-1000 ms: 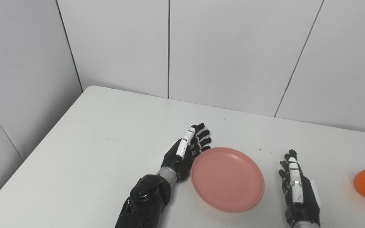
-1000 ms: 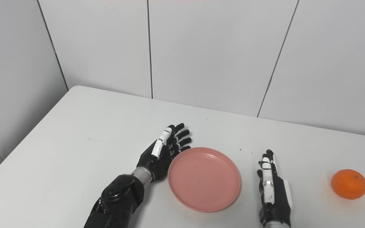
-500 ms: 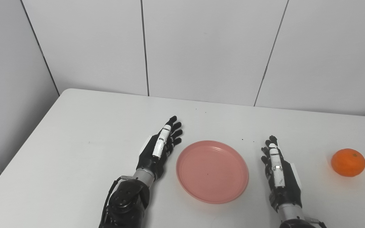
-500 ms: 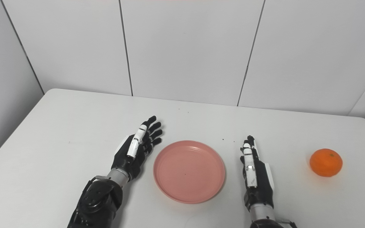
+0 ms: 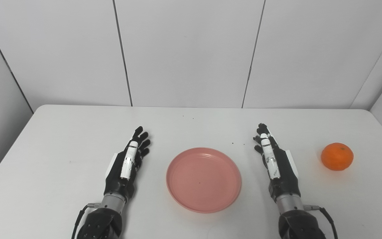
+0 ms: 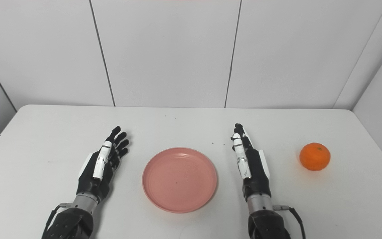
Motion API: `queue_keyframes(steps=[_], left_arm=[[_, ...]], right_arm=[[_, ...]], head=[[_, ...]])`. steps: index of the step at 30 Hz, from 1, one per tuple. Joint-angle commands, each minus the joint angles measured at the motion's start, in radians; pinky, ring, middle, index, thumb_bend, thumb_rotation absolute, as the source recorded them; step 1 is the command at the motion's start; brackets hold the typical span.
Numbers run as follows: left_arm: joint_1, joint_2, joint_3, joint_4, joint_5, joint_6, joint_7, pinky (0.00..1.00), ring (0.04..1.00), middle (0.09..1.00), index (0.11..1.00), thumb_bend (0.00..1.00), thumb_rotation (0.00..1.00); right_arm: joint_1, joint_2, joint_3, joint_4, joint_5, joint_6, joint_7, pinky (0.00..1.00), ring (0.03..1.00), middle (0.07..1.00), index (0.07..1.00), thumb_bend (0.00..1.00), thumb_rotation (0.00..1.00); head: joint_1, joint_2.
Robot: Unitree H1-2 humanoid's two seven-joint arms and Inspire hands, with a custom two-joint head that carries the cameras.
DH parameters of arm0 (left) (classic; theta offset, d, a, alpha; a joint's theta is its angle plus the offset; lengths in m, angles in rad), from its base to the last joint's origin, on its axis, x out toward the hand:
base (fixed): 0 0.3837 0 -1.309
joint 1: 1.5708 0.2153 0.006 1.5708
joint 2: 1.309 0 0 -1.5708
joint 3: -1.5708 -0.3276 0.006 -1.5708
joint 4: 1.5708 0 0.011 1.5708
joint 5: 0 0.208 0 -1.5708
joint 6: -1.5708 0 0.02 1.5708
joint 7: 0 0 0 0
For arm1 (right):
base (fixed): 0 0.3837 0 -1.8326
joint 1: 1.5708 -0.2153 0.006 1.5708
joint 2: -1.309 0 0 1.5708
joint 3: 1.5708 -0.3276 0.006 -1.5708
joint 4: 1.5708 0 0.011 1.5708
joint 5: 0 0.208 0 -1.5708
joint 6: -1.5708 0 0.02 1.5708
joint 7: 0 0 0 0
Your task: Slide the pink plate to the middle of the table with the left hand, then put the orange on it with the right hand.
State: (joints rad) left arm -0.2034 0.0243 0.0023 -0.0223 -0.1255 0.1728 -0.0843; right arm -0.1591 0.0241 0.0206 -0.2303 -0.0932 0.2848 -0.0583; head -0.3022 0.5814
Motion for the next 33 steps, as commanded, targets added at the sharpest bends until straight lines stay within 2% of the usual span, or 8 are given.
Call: queue_keyframes(steps=[1,5,11,16,19,21,25,33], left_arm=[[-0.006,0.009,0.006,0.001,0.001,-0.055,-0.007,0.94,0.939,0.948,0.930,0.39,1.00],[-0.019,0.020,0.018,0.057,-0.008,-0.106,-0.020,0.92,0.933,0.947,0.930,0.40,1.00],[-0.028,0.035,0.026,0.111,-0.023,-0.154,-0.044,0.93,0.936,0.950,0.935,0.38,1.00],[-0.033,0.040,0.033,0.134,-0.044,-0.152,-0.061,0.94,0.942,0.955,0.941,0.36,1.00],[-0.035,0.042,0.034,0.140,-0.050,-0.151,-0.062,0.94,0.943,0.955,0.942,0.36,1.00],[-0.037,0.045,0.036,0.149,-0.058,-0.148,-0.066,0.95,0.943,0.953,0.941,0.34,1.00],[-0.040,0.050,0.039,0.159,-0.062,-0.140,-0.071,0.96,0.951,0.957,0.944,0.32,1.00],[-0.045,0.049,0.047,0.164,-0.068,-0.125,-0.075,0.98,0.962,0.964,0.949,0.33,1.00]], right_arm=[[-0.045,-0.039,0.006,-0.065,-0.054,0.003,0.001,0.85,0.893,0.902,0.889,0.35,1.00],[-0.066,-0.052,-0.003,-0.111,-0.103,0.033,-0.013,0.82,0.863,0.871,0.875,0.47,0.97],[-0.083,-0.086,-0.006,-0.156,-0.198,0.030,-0.015,0.77,0.826,0.842,0.844,0.45,0.84],[-0.105,-0.158,-0.006,-0.201,-0.373,0.057,-0.017,0.73,0.792,0.811,0.812,0.57,0.86],[-0.106,-0.188,-0.010,-0.212,-0.436,0.058,-0.010,0.73,0.788,0.807,0.809,0.58,0.87],[-0.103,-0.220,-0.026,-0.225,-0.479,0.059,-0.011,0.72,0.793,0.810,0.812,0.69,0.69],[-0.092,-0.254,-0.053,-0.233,-0.529,0.057,-0.009,0.74,0.810,0.834,0.837,0.80,0.47],[-0.077,-0.336,-0.093,-0.240,-0.644,0.064,0.017,0.77,0.854,0.882,0.882,0.85,0.45]], head=[[-0.028,-0.006],[-0.086,-0.024],[-0.134,-0.038],[-0.194,-0.057],[-0.222,-0.069],[-0.241,-0.076],[-0.268,-0.087],[-0.300,-0.105]])
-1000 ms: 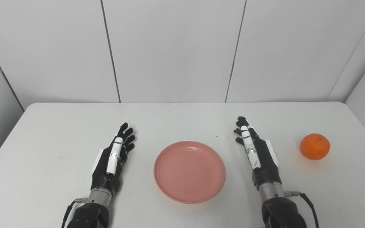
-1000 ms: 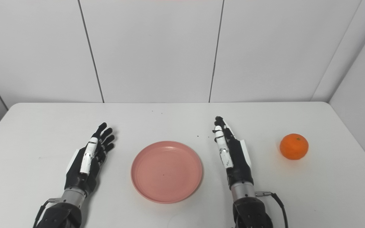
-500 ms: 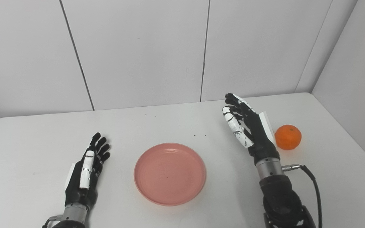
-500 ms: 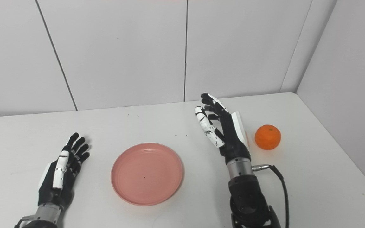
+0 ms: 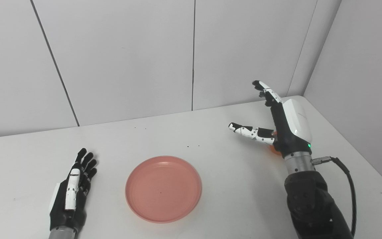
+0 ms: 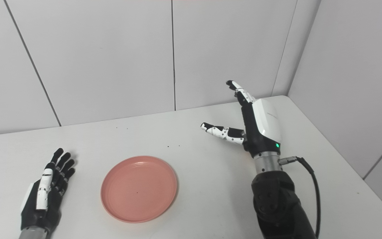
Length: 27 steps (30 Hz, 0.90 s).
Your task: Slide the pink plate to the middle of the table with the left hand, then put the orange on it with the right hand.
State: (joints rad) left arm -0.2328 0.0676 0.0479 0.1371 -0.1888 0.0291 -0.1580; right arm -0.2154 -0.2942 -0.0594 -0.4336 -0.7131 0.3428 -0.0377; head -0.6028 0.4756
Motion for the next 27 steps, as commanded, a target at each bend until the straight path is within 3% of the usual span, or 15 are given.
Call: queue_keyframes(steps=[1,4,9,15,22,27], left_arm=[[-0.016,0.008,0.000,0.003,-0.003,0.023,-0.002,0.98,0.963,0.965,0.949,0.33,1.00],[-0.021,0.012,-0.001,0.007,-0.002,0.025,-0.005,0.98,0.966,0.972,0.956,0.33,1.00],[-0.027,0.016,0.002,0.010,-0.005,0.023,-0.007,0.97,0.967,0.973,0.956,0.33,1.00],[-0.040,0.023,0.002,0.025,-0.007,0.015,-0.017,0.98,0.976,0.984,0.964,0.37,1.00],[-0.036,0.028,-0.004,-0.013,0.002,0.046,-0.013,0.99,0.984,0.993,0.976,0.38,1.00],[-0.033,0.030,-0.003,-0.029,0.000,0.061,-0.012,0.99,0.981,0.990,0.975,0.37,1.00]], right_arm=[[-0.022,-0.024,-0.022,-0.045,-0.036,0.023,0.009,0.77,0.855,0.883,0.884,0.85,0.46],[-0.028,-0.045,-0.047,-0.054,-0.073,0.058,0.031,0.69,0.827,0.915,0.913,0.85,0.37],[-0.042,-0.052,-0.072,-0.059,-0.113,0.120,0.094,0.78,0.893,0.950,0.948,0.85,0.32],[-0.048,-0.047,-0.093,-0.033,-0.144,0.126,0.131,0.77,0.895,0.960,0.958,0.86,0.29],[-0.039,-0.026,-0.152,0.007,-0.186,0.127,0.189,0.67,0.839,0.932,0.946,0.91,0.38],[-0.038,-0.017,-0.182,0.033,-0.235,0.127,0.226,0.66,0.828,0.916,0.935,0.96,0.44]], head=[[-0.013,-0.004],[-0.028,-0.005],[-0.045,-0.010],[-0.054,-0.015],[-0.058,-0.012],[-0.066,-0.008]])
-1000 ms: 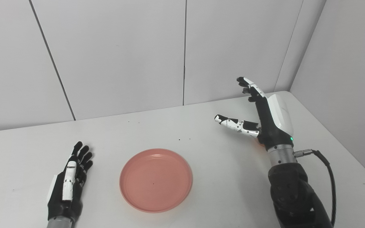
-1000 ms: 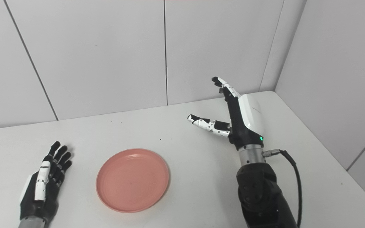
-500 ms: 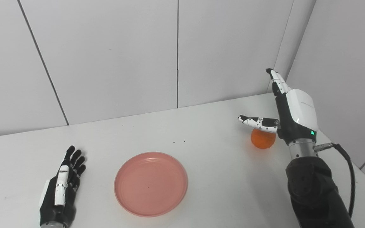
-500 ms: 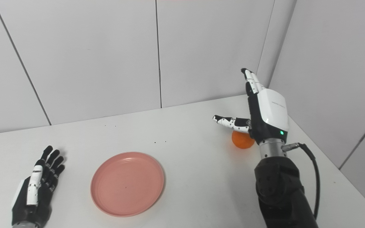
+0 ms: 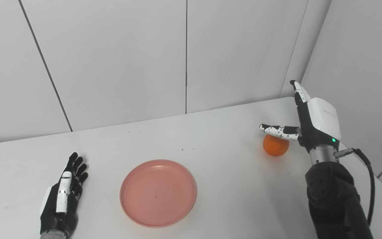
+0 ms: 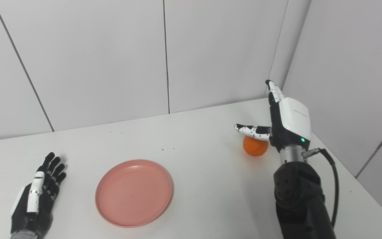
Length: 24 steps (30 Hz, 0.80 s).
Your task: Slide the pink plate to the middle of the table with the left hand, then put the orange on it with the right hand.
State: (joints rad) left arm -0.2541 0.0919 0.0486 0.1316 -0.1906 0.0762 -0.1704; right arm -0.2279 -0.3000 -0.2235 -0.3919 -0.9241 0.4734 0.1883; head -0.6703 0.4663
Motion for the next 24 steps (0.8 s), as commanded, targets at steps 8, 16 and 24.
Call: queue_keyframes(steps=[8,16,24], left_arm=[[-0.010,0.007,0.001,-0.053,0.001,0.048,0.004,0.99,0.980,0.991,0.975,0.36,1.00],[-0.013,0.007,0.008,-0.065,-0.006,0.060,0.003,0.99,0.972,0.982,0.963,0.35,1.00],[-0.012,0.005,0.010,-0.082,-0.002,0.074,0.005,0.97,0.951,0.966,0.945,0.35,1.00]], right_arm=[[-0.020,-0.017,-0.045,0.033,-0.012,-0.004,0.027,0.70,0.850,0.921,0.943,0.98,0.44],[-0.021,-0.027,-0.051,0.089,0.013,-0.004,0.040,0.70,0.857,0.926,0.946,0.99,0.45],[-0.029,-0.040,-0.039,0.154,0.029,-0.004,0.058,0.72,0.877,0.948,0.958,1.00,0.47]], head=[[-0.011,0.011],[-0.013,0.022],[-0.013,0.025]])
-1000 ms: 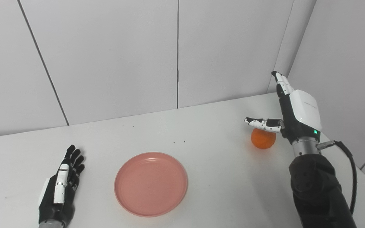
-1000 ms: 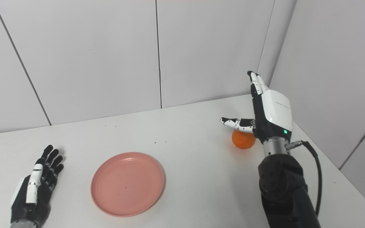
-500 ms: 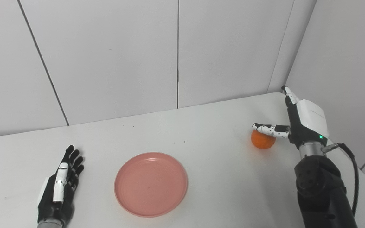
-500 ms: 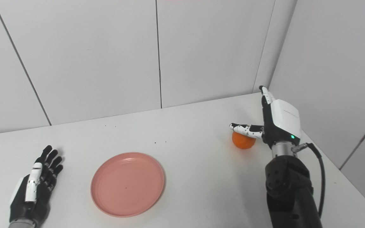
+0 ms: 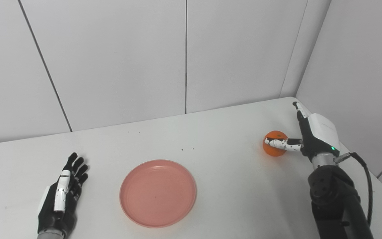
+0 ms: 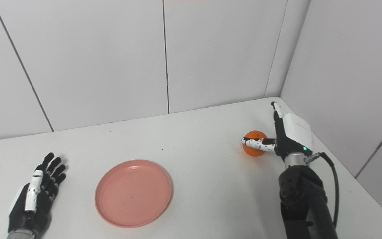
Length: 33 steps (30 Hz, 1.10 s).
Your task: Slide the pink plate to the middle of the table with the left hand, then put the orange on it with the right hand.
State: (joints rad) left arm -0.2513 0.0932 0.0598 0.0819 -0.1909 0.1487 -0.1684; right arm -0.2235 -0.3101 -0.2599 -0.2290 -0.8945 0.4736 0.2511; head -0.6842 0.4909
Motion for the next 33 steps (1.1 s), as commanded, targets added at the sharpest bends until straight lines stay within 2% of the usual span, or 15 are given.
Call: queue_keyframes(steps=[1,14,28,33], left_arm=[[-0.014,0.003,0.000,-0.034,-0.002,0.003,0.004,0.97,0.951,0.966,0.945,0.35,1.00],[-0.013,0.004,0.003,-0.052,-0.002,0.018,0.002,0.98,0.960,0.974,0.954,0.34,1.00],[-0.011,-0.001,0.010,-0.073,-0.010,0.040,0.007,0.98,0.961,0.975,0.958,0.37,1.00],[-0.013,0.000,0.013,-0.071,-0.010,0.042,0.008,1.00,0.968,0.979,0.965,0.37,1.00]], right_arm=[[-0.036,-0.031,-0.001,-0.002,-0.002,-0.004,-0.001,0.73,0.879,0.948,0.958,1.00,0.47],[-0.082,-0.029,0.009,0.112,0.012,-0.004,-0.008,0.72,0.858,0.917,0.940,1.00,0.42],[-0.124,-0.062,0.043,0.217,0.058,-0.004,-0.044,0.74,0.862,0.901,0.903,1.00,0.39],[-0.132,-0.079,0.052,0.249,0.063,-0.004,-0.052,0.71,0.836,0.871,0.876,0.99,0.39]], head=[[0.001,0.000],[0.002,0.015],[-0.002,0.027],[0.001,0.032]])
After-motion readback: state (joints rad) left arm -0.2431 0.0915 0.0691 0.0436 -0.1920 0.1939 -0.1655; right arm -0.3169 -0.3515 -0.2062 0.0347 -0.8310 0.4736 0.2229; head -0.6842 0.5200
